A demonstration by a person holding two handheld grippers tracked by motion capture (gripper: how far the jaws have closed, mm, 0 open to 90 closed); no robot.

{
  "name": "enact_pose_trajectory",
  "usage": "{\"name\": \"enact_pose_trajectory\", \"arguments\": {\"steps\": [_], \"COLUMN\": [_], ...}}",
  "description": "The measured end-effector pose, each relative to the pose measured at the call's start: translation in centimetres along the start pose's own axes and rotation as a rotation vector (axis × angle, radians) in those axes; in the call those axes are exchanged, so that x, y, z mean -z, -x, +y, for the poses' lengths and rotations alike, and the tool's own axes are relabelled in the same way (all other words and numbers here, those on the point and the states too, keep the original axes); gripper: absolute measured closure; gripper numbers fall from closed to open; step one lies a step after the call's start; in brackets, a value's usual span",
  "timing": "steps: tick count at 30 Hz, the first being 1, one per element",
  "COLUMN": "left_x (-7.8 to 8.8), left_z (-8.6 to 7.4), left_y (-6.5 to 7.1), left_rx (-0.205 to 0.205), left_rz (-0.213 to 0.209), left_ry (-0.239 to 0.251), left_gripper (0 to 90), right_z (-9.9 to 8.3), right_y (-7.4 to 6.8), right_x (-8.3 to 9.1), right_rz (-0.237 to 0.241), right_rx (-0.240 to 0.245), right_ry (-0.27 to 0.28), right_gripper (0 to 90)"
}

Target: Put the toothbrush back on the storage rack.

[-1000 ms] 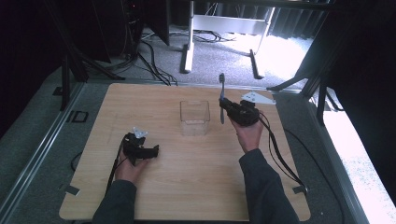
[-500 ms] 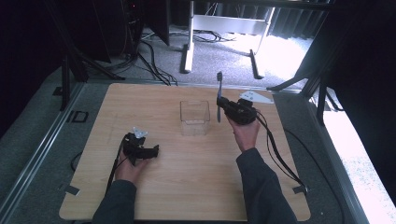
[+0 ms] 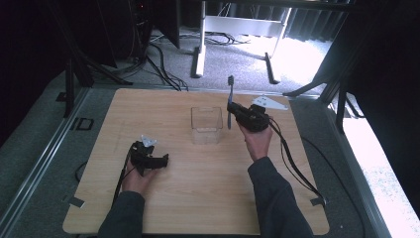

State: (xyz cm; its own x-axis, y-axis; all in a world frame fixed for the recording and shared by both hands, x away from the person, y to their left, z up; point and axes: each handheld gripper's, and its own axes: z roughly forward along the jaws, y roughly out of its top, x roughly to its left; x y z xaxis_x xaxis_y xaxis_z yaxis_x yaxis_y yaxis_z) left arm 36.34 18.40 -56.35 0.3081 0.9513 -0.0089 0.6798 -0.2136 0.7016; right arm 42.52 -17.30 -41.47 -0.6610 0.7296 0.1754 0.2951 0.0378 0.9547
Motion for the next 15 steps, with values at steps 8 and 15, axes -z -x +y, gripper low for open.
{"name": "enact_pose_trajectory", "arguments": {"steps": [8, 15], "left_x": [0.0, 0.0], "left_z": [0.0, 0.0], "left_y": [0.0, 0.0], "left_rx": [0.0, 0.0], "left_rz": [0.0, 0.001], "left_ry": [0.0, 0.0], "left_gripper": [9.6, 9.6], "right_z": [0.19, 0.24], "right_y": [-0.2, -0.54], "right_x": [-0.32, -0.87], "right_rz": [0.016, 0.02], "right_rx": [-0.01, -0.003], "right_ry": [-0.001, -0.011], "right_gripper": [82.7, 82.7]}}
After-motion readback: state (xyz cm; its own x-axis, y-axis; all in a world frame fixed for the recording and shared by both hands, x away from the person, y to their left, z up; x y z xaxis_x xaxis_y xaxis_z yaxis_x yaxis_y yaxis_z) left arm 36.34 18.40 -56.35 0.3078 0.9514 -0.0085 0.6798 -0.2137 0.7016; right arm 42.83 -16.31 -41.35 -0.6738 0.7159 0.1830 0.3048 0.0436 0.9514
